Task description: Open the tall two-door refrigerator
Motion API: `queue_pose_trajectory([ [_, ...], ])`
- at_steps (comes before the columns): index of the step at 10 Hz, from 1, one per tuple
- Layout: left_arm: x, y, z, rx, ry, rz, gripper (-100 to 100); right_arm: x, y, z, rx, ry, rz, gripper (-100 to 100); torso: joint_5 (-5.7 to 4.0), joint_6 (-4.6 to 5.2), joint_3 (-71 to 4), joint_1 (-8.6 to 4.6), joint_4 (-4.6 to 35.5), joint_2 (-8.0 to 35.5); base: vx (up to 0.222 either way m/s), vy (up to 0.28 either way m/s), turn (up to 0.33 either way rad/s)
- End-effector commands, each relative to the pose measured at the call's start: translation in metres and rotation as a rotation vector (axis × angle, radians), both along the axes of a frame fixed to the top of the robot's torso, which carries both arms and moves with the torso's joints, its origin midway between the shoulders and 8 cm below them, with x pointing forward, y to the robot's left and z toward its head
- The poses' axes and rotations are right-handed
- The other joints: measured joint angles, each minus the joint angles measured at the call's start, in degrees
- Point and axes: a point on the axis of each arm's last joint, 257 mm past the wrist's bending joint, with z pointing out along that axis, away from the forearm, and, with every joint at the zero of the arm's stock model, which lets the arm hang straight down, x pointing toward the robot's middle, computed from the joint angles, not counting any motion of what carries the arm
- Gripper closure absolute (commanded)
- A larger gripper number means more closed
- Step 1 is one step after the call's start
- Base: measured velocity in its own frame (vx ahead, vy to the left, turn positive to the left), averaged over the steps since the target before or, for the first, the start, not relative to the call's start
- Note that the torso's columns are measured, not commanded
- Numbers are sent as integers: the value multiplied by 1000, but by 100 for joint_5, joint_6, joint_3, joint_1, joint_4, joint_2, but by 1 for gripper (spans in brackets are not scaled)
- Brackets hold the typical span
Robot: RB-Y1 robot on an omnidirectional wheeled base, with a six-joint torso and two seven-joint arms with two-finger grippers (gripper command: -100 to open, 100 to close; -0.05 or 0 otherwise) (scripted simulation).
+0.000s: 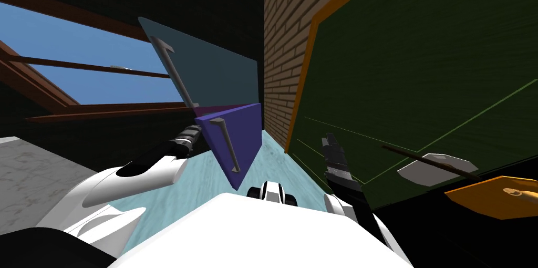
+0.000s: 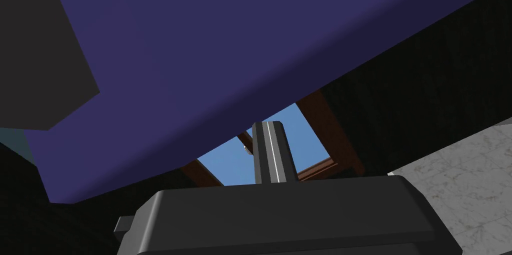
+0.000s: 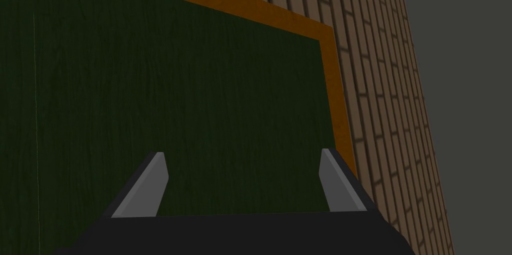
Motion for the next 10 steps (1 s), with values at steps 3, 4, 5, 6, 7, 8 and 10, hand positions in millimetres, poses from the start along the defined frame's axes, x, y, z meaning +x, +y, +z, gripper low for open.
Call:
queue_pose_trajectory([
  [3, -3, 4, -8, -16, 12, 13, -100, 0, 0, 0, 0, 0, 0, 0, 30, -30, 16, 52, -3, 16, -9, 40, 63],
  [4, -5, 7, -13, -24, 24, 23, 100, 0, 0, 0, 0, 0, 0, 0, 32, -32, 21, 43, -2, 23, -14, 13, 17],
  [5, -14, 17, -14, -28, 24, 63, 100, 0, 0, 0, 0, 0, 0, 0, 46, -57, 37, 40, -7, 37, 32, -169, 46],
  [6, -14, 17, -14, -28, 24, 63, 100, 0, 0, 0, 0, 0, 0, 0, 51, -79, 49, 10, -8, 46, 55, -231, 64],
  [7, -19, 22, -14, -30, 23, 82, 100, 0, 0, 0, 0, 0, 0, 0, 56, -78, 55, 31, -8, 55, 33, -219, 73],
  [8, -23, 27, -15, -31, 22, 101, 100, 0, 0, 0, 0, 0, 0, 0, 61, -66, 59, 50, -5, 63, 49, -229, 44],
  [10, -33, 36, -15, -34, 20, 139, 100, 0, 0, 0, 0, 0, 0, 0, 62, -67, 48, 68, -6, 49, 51, -253, 50],
])
